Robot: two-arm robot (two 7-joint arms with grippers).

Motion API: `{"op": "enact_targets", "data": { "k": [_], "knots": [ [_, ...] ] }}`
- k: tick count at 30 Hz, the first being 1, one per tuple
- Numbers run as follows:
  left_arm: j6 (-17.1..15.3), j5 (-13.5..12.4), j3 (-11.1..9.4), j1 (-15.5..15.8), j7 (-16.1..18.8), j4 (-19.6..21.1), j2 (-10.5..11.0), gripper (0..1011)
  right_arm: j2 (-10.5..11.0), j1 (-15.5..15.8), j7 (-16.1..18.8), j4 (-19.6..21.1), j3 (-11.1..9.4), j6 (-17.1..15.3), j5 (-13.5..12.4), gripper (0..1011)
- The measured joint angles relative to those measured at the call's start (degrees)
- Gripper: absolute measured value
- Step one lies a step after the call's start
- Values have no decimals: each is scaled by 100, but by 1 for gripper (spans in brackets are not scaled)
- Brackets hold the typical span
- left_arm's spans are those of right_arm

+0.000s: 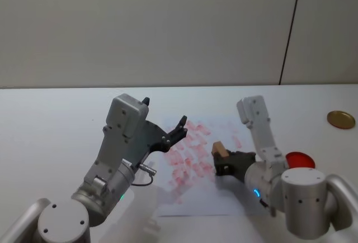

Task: Use the one hand to pick up the stamp and affix it onto the A4 paper.

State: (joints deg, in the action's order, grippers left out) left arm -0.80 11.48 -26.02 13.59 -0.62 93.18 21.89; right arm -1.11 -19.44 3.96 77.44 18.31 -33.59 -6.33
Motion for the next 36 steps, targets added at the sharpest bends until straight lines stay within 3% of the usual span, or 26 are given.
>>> {"op": "enact_targets", "data": {
  "k": [11,20,36],
  "knots": [
    [0,0,0,0,0,0,0,993,102,95,-141,622,-105,410,60,219],
    [0,0,0,0,0,0,0,993,275,274,-515,1150,-314,612,-48,219],
    [0,0,0,0,0,0,0,993,600,794,-1118,1552,-695,337,-504,219]
  ]
}}
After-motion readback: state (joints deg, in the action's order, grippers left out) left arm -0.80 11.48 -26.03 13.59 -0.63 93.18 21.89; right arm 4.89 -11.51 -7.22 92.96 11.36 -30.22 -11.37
